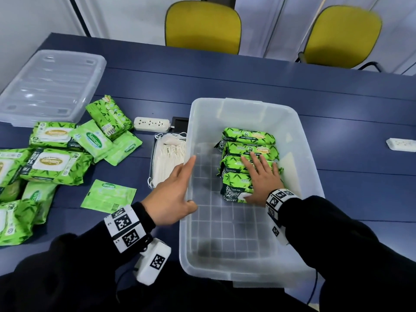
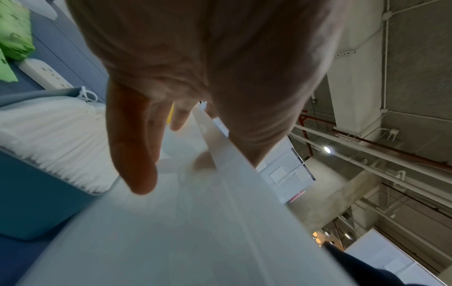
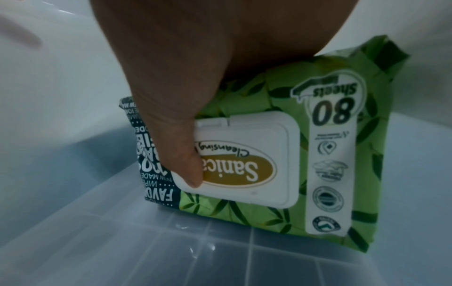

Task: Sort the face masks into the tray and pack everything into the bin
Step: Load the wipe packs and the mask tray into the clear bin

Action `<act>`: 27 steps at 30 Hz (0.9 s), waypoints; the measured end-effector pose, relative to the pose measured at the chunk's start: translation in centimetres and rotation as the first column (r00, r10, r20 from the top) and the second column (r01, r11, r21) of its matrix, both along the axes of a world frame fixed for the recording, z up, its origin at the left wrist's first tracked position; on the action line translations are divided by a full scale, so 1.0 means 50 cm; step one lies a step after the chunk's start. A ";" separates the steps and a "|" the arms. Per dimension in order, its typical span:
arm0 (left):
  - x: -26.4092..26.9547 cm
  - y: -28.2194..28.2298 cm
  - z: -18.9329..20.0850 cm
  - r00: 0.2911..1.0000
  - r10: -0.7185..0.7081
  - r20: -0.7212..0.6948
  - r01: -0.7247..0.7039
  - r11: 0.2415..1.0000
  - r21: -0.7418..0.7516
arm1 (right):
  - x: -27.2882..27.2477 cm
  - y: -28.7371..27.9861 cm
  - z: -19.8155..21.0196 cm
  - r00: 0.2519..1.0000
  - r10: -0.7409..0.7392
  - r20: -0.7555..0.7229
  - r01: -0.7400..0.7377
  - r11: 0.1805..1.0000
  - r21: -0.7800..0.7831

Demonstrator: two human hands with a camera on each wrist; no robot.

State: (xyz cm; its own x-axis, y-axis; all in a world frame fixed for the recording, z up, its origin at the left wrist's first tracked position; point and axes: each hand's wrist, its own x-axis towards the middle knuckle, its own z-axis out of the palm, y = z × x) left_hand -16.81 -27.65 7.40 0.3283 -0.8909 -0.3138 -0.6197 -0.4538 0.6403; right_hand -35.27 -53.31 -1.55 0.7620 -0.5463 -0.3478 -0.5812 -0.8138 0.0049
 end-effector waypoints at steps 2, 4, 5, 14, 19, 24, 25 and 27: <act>0.018 0.009 0.002 1.000 0.007 -0.007 -0.007 1.000 -0.009 | 0.017 0.008 0.001 1.000 -0.014 0.002 0.014 1.000 0.024; 0.035 0.016 0.003 1.000 0.008 -0.010 -0.008 1.000 -0.012 | 0.032 0.016 0.004 1.000 -0.027 -0.011 0.028 0.998 0.056; 0.043 0.019 0.003 1.000 0.008 -0.010 -0.008 1.000 -0.010 | 0.038 0.019 0.006 0.999 -0.030 -0.020 0.032 0.997 0.071; 0.050 0.035 0.004 0.998 0.055 -0.039 -0.057 0.997 -0.047 | 0.124 0.083 0.026 0.996 -0.040 0.081 0.034 0.997 0.068; 0.051 0.037 0.002 0.996 0.054 -0.065 -0.058 0.996 -0.064 | 0.176 0.112 -0.001 0.972 0.230 -0.042 -0.233 0.967 -0.103; 0.055 0.040 -0.008 0.996 0.063 -0.067 -0.068 0.995 -0.075 | 0.163 0.057 -0.008 0.975 0.220 -0.026 -0.221 0.972 -0.082; 0.055 0.040 -0.009 0.996 0.060 -0.071 -0.066 0.995 -0.077 | 0.159 0.052 -0.010 0.977 0.213 -0.017 -0.214 0.975 -0.065; 0.053 0.039 -0.010 0.995 0.058 -0.079 -0.064 0.994 -0.085 | 0.158 0.051 -0.010 0.980 0.199 -0.002 -0.199 0.980 -0.030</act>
